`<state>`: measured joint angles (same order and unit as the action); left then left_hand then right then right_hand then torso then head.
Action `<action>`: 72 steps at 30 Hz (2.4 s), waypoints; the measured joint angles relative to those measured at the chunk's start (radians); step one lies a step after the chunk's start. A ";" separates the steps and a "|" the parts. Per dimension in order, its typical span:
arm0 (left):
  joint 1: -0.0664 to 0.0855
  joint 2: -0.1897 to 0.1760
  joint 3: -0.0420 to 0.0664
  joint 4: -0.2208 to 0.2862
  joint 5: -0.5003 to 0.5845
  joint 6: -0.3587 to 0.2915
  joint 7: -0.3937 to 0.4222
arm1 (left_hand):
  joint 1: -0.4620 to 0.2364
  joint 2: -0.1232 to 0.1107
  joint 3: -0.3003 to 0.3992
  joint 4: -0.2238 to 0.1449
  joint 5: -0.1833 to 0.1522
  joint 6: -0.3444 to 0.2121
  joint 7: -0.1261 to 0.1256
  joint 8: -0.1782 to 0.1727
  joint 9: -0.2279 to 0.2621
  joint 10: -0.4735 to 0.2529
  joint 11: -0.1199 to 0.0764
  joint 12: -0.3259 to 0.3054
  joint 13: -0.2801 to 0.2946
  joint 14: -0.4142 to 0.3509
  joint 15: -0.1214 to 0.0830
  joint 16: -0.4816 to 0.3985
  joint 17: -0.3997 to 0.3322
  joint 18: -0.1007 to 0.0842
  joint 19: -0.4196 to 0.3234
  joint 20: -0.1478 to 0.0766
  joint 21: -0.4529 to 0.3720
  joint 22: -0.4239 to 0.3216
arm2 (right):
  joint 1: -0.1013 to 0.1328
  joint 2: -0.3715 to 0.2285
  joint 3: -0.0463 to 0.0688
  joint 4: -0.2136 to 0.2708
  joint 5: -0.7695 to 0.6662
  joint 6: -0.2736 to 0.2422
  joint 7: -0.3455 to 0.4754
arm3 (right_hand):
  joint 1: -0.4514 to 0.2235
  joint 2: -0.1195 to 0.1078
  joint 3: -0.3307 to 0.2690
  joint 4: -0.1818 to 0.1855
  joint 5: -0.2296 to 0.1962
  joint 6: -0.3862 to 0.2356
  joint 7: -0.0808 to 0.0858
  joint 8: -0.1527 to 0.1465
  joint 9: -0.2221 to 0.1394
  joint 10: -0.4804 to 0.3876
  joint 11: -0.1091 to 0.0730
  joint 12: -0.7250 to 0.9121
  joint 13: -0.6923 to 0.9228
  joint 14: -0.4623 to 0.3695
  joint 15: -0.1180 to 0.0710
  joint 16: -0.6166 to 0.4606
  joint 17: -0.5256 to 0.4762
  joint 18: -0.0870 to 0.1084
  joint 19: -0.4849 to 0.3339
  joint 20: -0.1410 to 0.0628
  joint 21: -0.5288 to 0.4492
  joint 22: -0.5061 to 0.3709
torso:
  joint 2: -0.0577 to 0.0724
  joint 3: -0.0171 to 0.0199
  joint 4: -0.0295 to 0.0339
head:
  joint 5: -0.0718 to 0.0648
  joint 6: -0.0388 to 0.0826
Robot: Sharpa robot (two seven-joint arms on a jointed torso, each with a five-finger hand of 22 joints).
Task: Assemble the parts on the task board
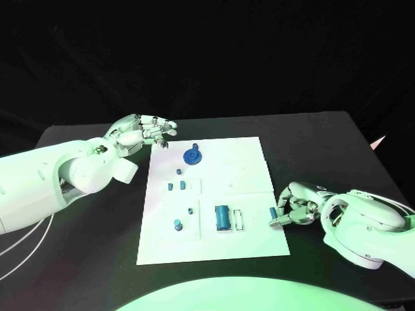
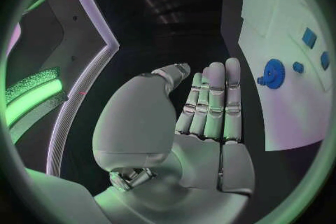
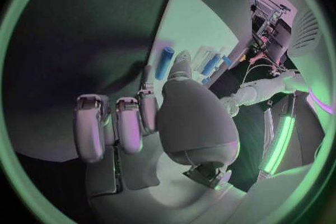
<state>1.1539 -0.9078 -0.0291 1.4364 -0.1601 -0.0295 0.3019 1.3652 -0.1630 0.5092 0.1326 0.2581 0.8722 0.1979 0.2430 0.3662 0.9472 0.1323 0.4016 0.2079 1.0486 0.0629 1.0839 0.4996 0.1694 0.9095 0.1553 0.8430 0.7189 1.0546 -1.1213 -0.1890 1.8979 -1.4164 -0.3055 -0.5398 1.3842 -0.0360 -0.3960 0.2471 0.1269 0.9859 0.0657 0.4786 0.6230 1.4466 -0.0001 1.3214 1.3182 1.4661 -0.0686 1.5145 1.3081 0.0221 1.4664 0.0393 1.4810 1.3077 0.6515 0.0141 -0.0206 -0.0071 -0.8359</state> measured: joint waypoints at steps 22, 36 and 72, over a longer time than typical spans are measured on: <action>0.000 -0.004 0.000 -0.001 0.000 0.000 -0.001 | 0.000 0.000 0.000 0.000 0.000 0.000 0.000 0.000 0.001 0.000 0.000 0.000 0.000 0.000 0.000 0.000 0.000 0.000 0.004 0.004 -0.004 -0.001 | -0.004 0.026 -0.001 -0.003 -0.019 -0.013 -0.008 | 0.139 -0.029 0.263 0.043 0.067 -0.029 -0.001 -0.011 0.101 -0.006 -0.006 -0.022 0.164 -0.001 -0.008 0.000 0.000 0.000 0.000 -0.007 0.000 0.000 | 0.000 -0.0012 0.0009 | 0.003 -0.003; 0.000 -0.004 0.000 -0.001 0.001 0.000 -0.002 | 0.013 0.013 0.003 -0.003 0.000 0.000 0.000 0.000 0.002 0.000 0.000 0.004 0.000 -0.004 -0.004 0.000 -0.001 0.000 0.007 0.000 -0.004 -0.002 | 0.017 0.021 -0.006 0.027 0.024 -0.024 -0.013 | -0.124 -0.106 0.955 0.079 0.047 -0.031 0.008 -0.027 0.029 0.017 -0.011 -0.024 -0.010 0.001 -0.006 0.000 0.000 0.000 0.000 -0.007 0.004 0.000 | -0.001 -0.0006 0.0004 | 0.005 -0.001; 0.000 -0.001 0.000 0.000 0.000 -0.001 -0.005 | 0.022 0.014 0.009 -0.009 0.000 0.000 0.000 0.000 0.001 0.000 0.000 0.005 0.000 -0.004 -0.004 0.000 -0.002 0.000 0.007 0.000 -0.004 -0.002 | 0.010 0.183 -0.006 0.001 0.240 -0.041 -0.019 | -0.345 -0.127 1.113 -0.140 0.055 -0.030 0.015 -0.022 0.055 0.017 -0.010 -0.024 -0.010 0.001 -0.006 0.000 -0.001 0.000 0.000 -0.007 0.004 0.000 | 0.000 -0.0001 0.0004 | 0.007 -0.006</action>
<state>1.1539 -0.9092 -0.0292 1.4369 -0.1600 -0.0301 0.2967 1.3868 -0.1493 0.5177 0.1240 0.2581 0.8722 0.1979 0.2430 0.3676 0.9472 0.1323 0.4062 0.2076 1.0451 0.0593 1.0839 0.4979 0.1693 0.9167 0.1552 0.8386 0.7171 1.0643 -0.9384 -0.1950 1.8990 -1.1764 -0.3469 -0.5585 1.0394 -0.1634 0.7167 0.1073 0.1822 0.9560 0.0804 0.4570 0.6781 1.4633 -0.0105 1.2971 1.3079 1.4670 -0.0745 1.5145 1.3074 0.0220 1.4662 0.0324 1.4850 1.3079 0.6517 0.0140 -0.0202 0.0001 -0.8417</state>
